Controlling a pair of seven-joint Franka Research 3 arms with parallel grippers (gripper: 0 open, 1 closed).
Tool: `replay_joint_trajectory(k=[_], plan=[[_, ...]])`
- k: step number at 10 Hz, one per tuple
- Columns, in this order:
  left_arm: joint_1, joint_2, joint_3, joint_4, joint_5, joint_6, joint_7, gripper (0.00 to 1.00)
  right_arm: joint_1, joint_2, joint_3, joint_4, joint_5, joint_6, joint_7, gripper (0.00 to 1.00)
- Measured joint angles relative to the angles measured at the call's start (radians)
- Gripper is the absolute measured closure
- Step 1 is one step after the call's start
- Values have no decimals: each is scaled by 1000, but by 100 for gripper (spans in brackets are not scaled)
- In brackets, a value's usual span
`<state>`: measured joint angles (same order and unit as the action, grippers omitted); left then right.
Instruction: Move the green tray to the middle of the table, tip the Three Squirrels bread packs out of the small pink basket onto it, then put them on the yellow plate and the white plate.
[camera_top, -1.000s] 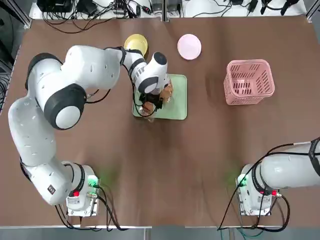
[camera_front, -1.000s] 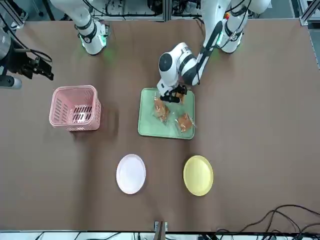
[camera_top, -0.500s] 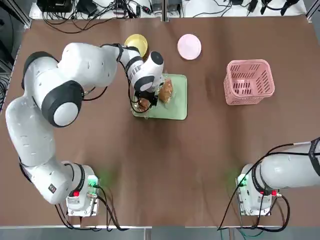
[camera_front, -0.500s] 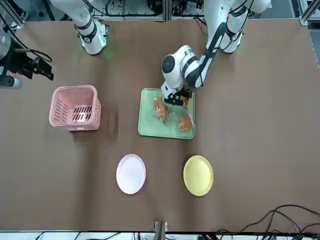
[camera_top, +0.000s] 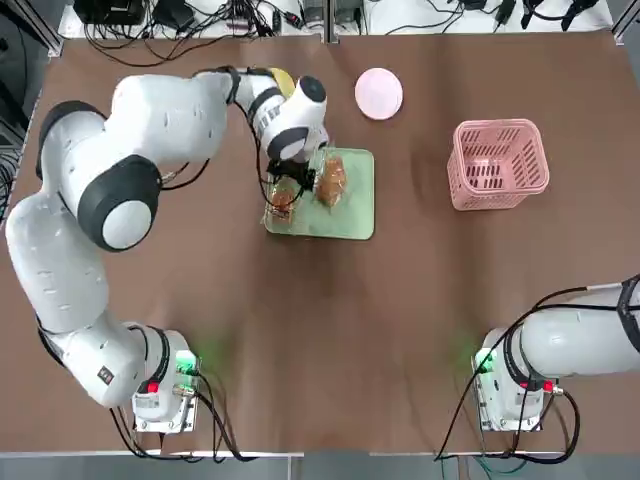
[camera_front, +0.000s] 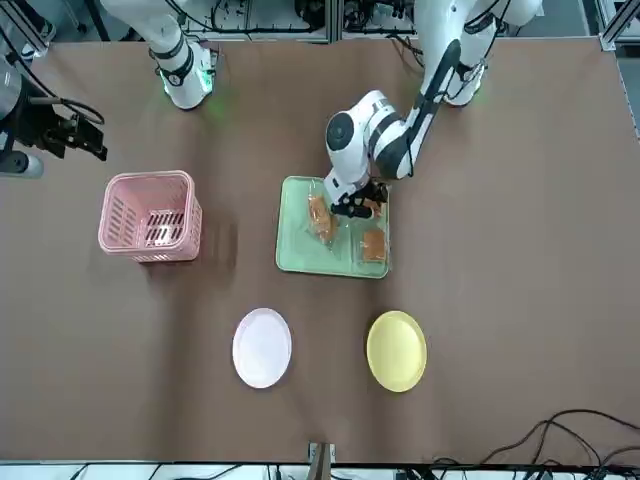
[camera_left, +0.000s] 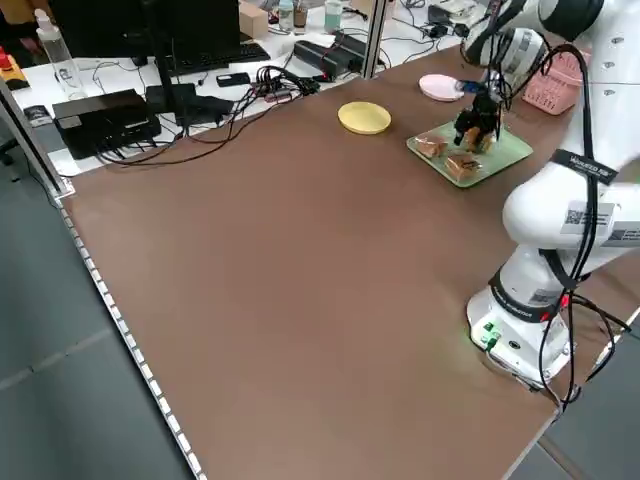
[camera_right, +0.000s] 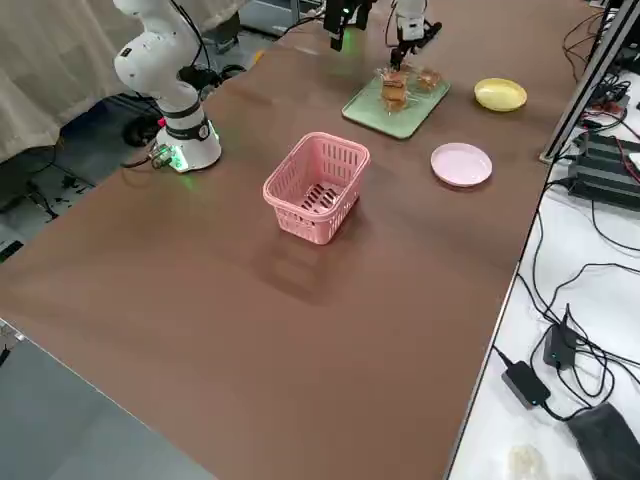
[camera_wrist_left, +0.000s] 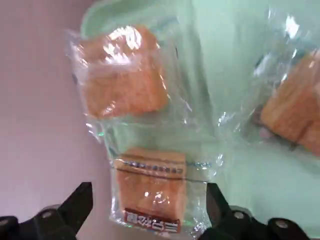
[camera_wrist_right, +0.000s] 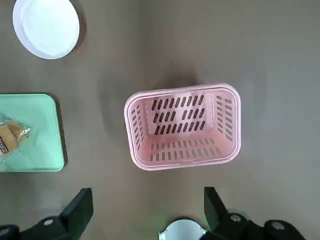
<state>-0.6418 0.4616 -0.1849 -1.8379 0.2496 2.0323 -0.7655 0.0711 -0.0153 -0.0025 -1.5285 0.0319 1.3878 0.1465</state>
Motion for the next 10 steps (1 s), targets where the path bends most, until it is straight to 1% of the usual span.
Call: replay_joint_trajectory(k=[1, 3, 4, 6, 7, 9, 10], plan=[[2, -4, 0, 60, -24, -34, 0, 0, 0, 0, 0, 0, 0, -1, 0, 1], [19, -2, 3, 164, -60, -46, -17, 0, 0, 0, 0, 0, 0, -2, 0, 1], [29, 11, 4, 215, -75, -47, -57, 0, 0, 0, 0, 0, 0, -2, 0, 1], [17, 75, 2, 305, -88, -41, -207, 0, 0, 0, 0, 0, 0, -3, 0, 1], [-4, 109, 0, 328, -88, -22, -280, 0, 0, 0, 0, 0, 0, -3, 0, 1], [-46, 165, -1, 340, -88, 29, -393, 0, 0, 0, 0, 0, 0, -4, 0, 1], [-56, 187, -1, 341, -88, 59, -419, 0, -1, 0, -1, 0, 0, -5, 1, 1]])
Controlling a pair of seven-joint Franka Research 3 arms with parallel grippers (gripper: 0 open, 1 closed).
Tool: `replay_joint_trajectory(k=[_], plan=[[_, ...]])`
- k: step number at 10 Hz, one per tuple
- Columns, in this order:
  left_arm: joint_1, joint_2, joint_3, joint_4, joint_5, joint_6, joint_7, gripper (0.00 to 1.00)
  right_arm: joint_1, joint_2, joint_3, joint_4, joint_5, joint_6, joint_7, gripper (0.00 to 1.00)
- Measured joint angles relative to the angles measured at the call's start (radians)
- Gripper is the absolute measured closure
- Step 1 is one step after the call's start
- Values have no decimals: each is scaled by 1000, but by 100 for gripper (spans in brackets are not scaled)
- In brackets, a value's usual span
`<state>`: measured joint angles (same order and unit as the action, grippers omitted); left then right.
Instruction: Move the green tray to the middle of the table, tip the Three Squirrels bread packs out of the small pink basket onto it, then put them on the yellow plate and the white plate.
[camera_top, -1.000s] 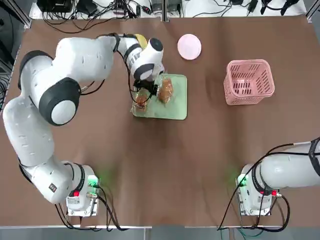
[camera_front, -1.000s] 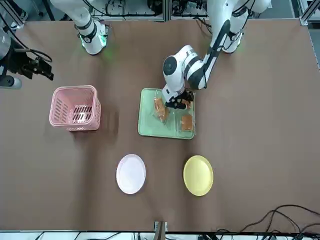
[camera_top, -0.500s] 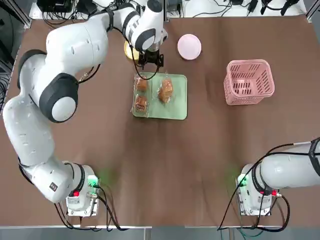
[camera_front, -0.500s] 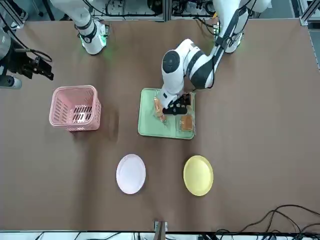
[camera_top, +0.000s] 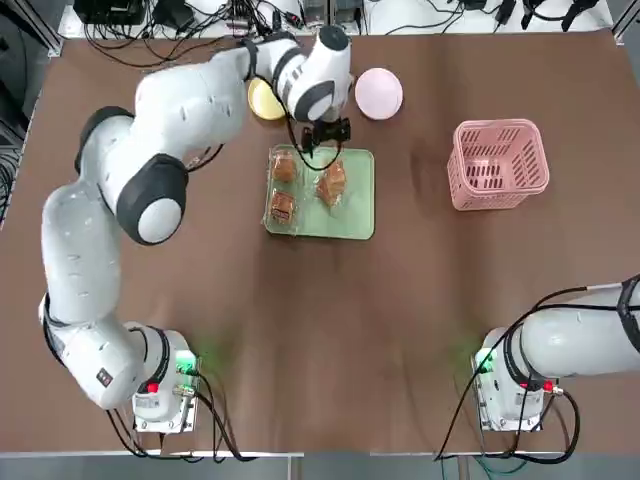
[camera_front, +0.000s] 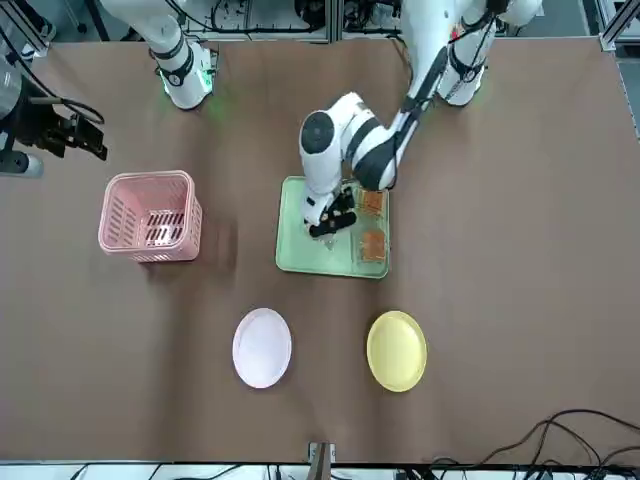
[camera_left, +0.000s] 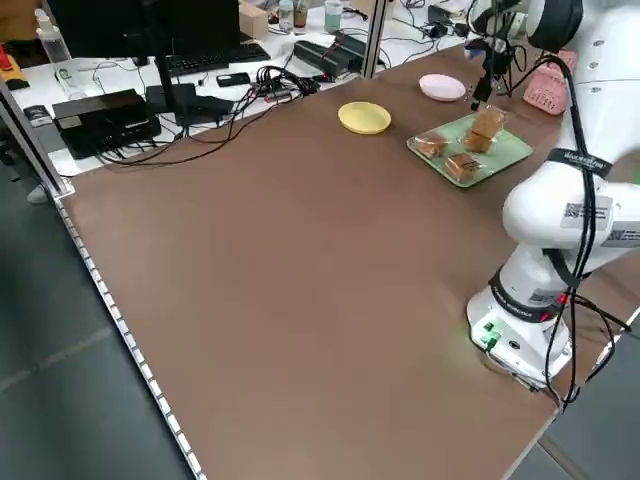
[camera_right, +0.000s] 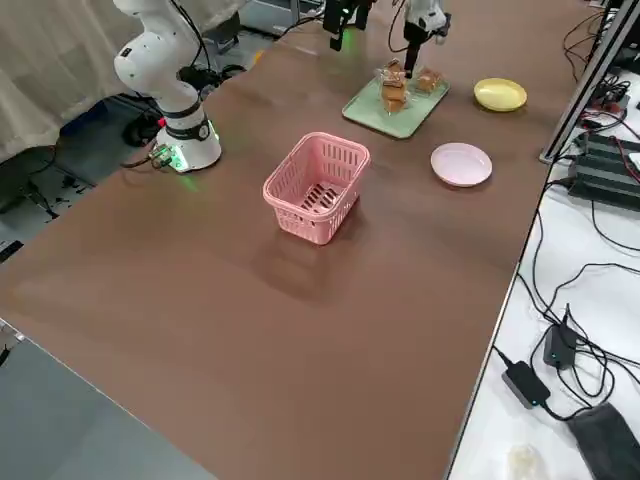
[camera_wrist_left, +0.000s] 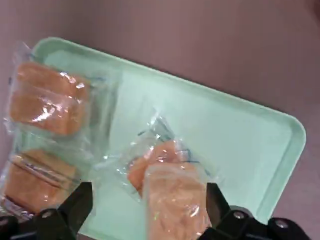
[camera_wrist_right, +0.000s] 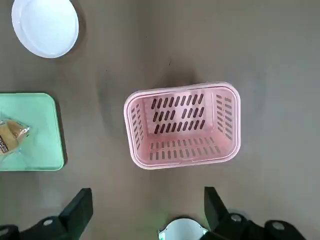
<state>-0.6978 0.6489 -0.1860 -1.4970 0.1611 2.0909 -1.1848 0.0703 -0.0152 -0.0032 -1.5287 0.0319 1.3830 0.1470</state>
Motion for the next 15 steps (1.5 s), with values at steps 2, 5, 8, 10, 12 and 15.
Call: replay_joint_trajectory(k=[2, 5, 8, 10, 12, 15], plan=[[-17, 27, 0, 3, 0, 29, -36, 0, -3, 0, -2, 0, 0, -7, 0, 1], [-45, 50, -1, 4, 0, 38, -61, 0, -8, 0, -3, 0, 0, -12, 0, 1], [-53, 66, 0, 4, 0, 41, -62, 19, -8, 0, -3, 0, 0, -17, 0, 1], [-53, 66, -1, 8, 0, 42, -62, 50, -8, 0, -3, 0, 0, -17, 0, 1], [-70, 66, -2, 28, 0, 45, -62, 54, -9, 0, -3, 0, 0, -17, 0, 1], [-135, 82, -4, 94, 0, 47, -83, 54, -10, 0, -4, 0, 0, -18, 0, 1]])
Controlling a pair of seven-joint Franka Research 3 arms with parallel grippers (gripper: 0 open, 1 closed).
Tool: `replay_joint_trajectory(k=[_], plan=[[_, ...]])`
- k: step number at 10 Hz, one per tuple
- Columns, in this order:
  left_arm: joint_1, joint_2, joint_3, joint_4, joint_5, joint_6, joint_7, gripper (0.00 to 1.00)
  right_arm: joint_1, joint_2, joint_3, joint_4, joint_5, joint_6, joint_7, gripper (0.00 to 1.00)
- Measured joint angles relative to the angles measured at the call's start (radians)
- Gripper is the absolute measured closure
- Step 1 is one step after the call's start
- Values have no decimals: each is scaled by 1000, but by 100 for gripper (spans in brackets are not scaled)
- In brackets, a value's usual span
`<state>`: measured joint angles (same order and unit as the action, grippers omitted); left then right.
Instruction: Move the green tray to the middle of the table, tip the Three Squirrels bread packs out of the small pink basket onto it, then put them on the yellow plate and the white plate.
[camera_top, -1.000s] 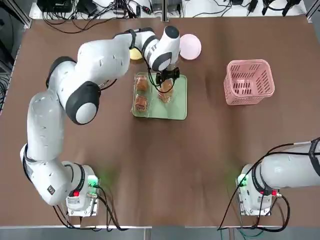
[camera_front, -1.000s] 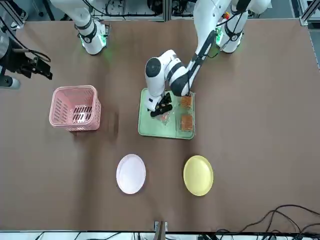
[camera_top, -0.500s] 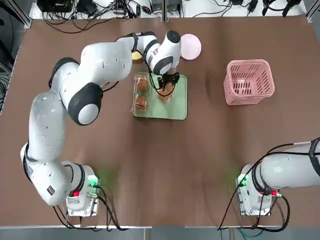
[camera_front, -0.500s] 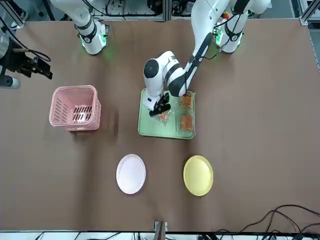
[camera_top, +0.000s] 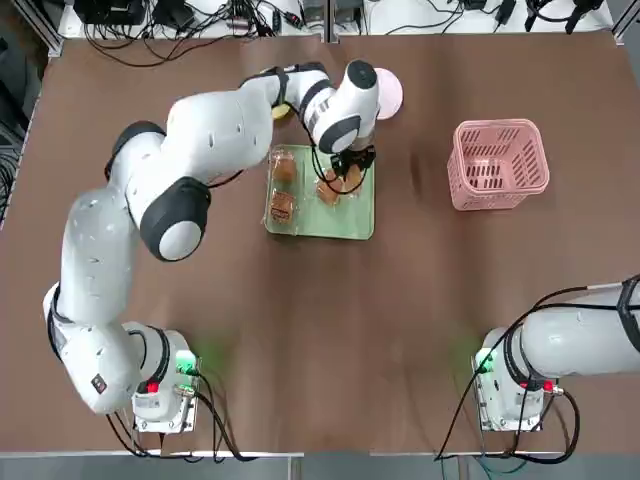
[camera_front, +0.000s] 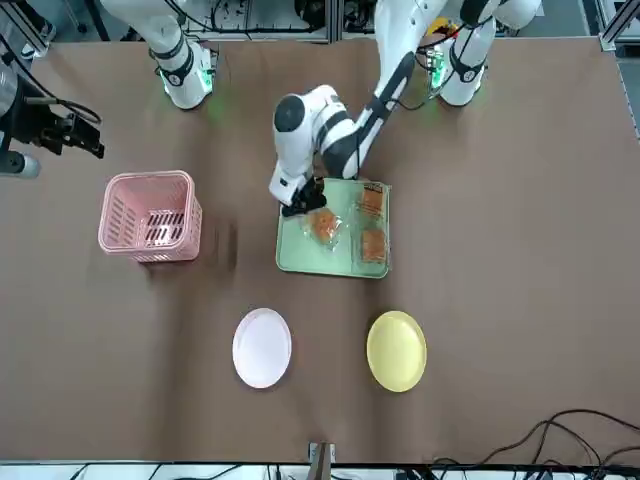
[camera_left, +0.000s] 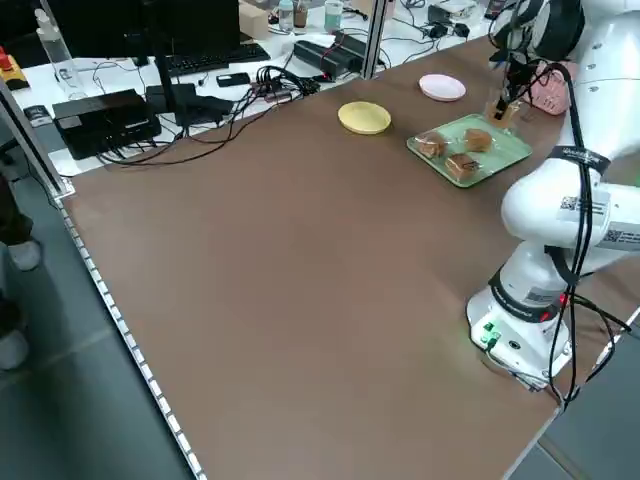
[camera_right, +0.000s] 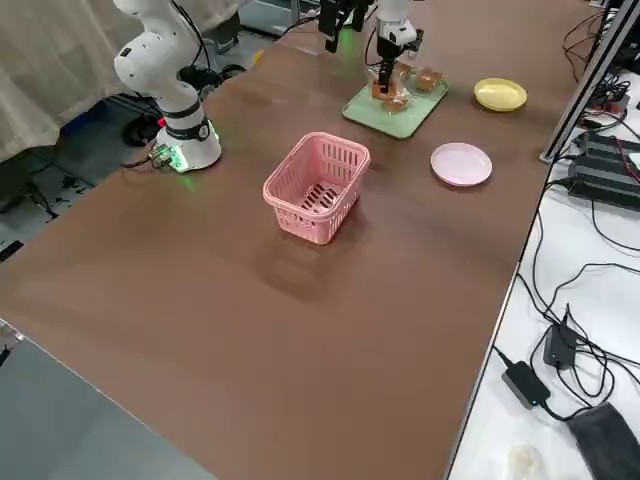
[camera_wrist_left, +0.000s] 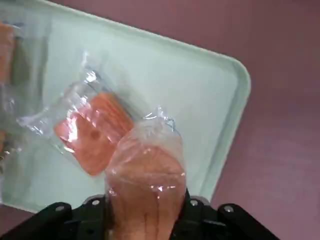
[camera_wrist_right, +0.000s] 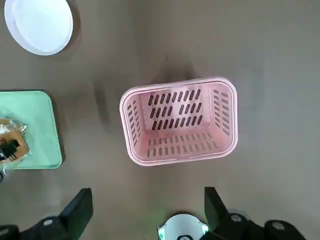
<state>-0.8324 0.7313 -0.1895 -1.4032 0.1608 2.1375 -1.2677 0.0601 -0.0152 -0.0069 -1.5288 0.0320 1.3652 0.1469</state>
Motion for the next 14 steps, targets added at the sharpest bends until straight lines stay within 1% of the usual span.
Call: replay_joint_trajectory(k=[3, 5, 7, 10, 11, 13, 14], plan=[[-81, 35, 0, 9, 0, -2, -31, 52, -5, 0, 0, -1, 0, -1, 0, 1], [-88, 54, 2, 2, 0, -2, -31, 49, -8, 0, 0, -1, 0, -1, 0, 1], [-85, 60, 7, 1, 0, -2, -31, 49, -10, 0, 0, -1, 0, -5, 0, 1], [-84, 78, 39, 1, 1, 2, -31, 49, -15, 0, 0, -1, 0, -9, 0, 1], [-84, 82, 48, 1, 1, 18, -42, 49, -15, 0, 0, -1, 0, -9, 0, 1], [-93, 82, 77, 3, 1, 95, -101, 49, -17, 0, 0, -2, 0, -10, 0, 1], [-106, 82, 95, 4, 1, 119, -120, 46, -18, 0, 0, -2, 0, -10, 0, 1]])
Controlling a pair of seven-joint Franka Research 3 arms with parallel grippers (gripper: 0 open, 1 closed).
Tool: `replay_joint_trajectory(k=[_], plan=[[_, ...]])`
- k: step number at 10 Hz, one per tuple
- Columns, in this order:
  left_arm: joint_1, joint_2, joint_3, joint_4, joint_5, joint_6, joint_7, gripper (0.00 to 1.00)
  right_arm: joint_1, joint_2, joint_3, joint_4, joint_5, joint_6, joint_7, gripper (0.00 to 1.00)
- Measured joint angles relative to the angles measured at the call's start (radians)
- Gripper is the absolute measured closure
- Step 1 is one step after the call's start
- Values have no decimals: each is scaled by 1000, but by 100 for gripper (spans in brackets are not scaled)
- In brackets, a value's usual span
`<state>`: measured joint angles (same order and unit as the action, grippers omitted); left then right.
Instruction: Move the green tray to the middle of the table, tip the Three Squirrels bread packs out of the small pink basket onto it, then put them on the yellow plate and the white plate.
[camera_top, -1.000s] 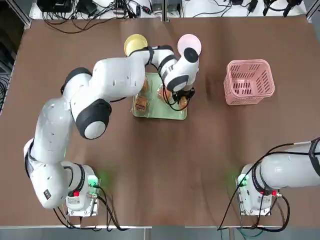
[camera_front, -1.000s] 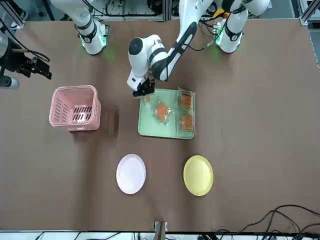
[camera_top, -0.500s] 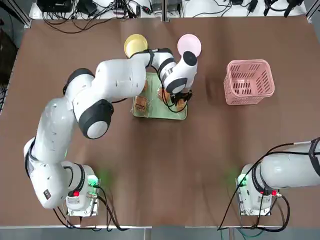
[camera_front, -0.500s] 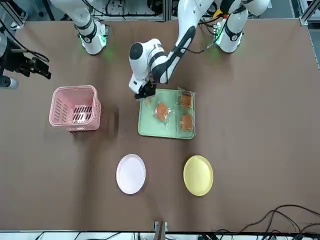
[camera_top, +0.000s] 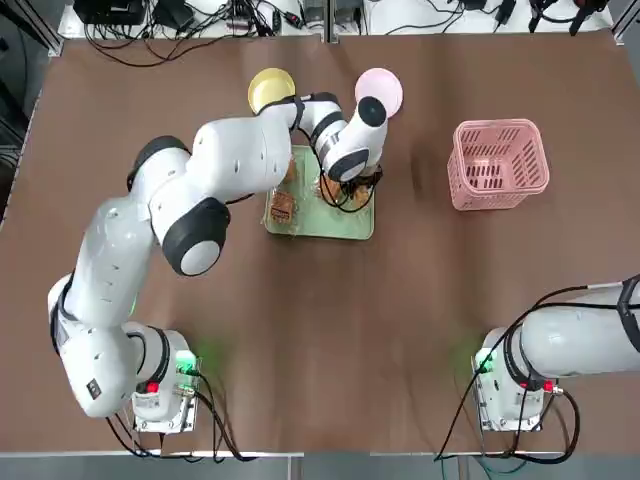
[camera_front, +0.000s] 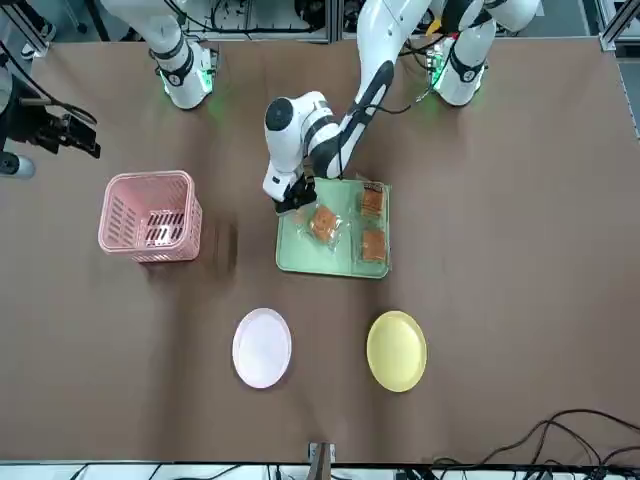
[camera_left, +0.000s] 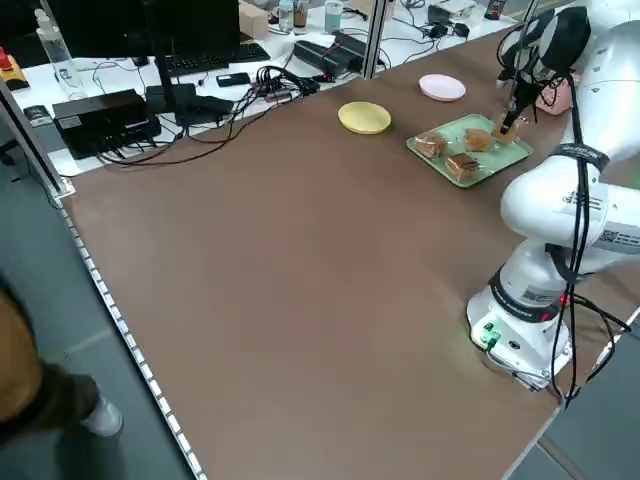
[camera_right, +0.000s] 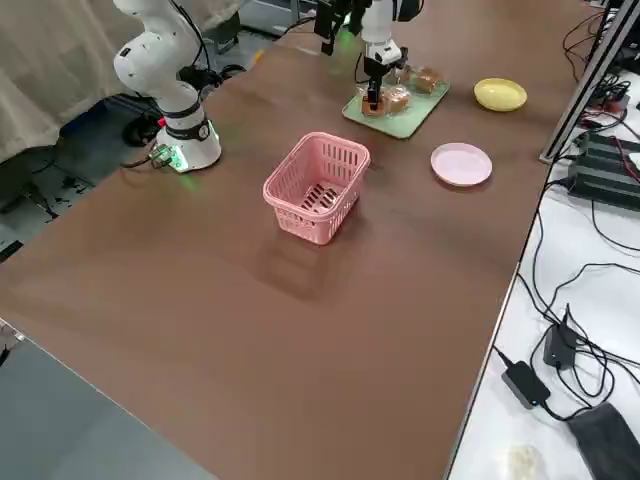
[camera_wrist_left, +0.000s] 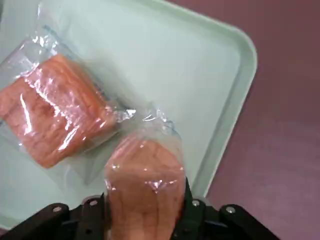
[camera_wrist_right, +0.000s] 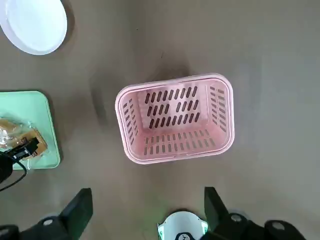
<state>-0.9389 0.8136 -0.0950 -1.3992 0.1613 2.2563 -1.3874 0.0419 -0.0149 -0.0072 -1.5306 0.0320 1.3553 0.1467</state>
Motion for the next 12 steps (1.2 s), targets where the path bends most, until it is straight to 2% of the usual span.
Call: replay_joint_trajectory(k=[1, 2, 4, 5, 9, 11, 12], plan=[[-12, 0, 10, 1, 0, 6, -9, 45, 0, 0, 0, 0, 0, 0, 0, 1], [-19, 0, 12, 1, 0, 7, -11, 37, -1, 0, 0, 0, 0, -1, 0, 1], [-21, 2, 13, 1, 0, 7, -11, 6, -1, 0, 0, 0, 0, -3, 0, 1], [-21, 2, 13, 1, 0, 7, -12, 0, -1, 0, 0, 0, 0, -4, 0, 1], [-21, 2, 14, 1, 0, 7, -12, 1, -2, 0, 0, 0, 0, -6, 0, 1], [-21, 2, 15, 1, 0, 7, -11, 15, -3, 0, 0, 0, 0, -8, 0, 1], [-21, 2, 16, 3, 0, 7, -11, 16, -3, 0, 0, 0, 0, -8, 0, 1]])
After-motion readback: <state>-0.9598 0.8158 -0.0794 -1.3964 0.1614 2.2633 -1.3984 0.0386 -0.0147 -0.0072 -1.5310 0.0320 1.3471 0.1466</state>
